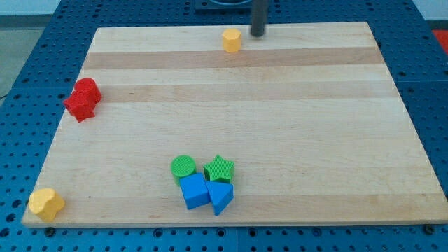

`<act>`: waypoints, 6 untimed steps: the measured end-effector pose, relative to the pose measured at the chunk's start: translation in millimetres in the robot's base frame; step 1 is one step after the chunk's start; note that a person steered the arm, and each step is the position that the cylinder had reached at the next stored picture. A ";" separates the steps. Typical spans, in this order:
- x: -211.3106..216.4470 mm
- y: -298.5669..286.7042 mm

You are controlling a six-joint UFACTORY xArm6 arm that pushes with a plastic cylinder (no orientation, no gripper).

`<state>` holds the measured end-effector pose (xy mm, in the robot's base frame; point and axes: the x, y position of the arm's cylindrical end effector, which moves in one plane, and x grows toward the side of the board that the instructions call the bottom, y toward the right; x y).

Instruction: Slide the yellow hexagon towards the green circle

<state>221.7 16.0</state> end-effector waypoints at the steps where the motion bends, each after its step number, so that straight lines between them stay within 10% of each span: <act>1: 47.2 -66.7; 6: 187.0 -125.4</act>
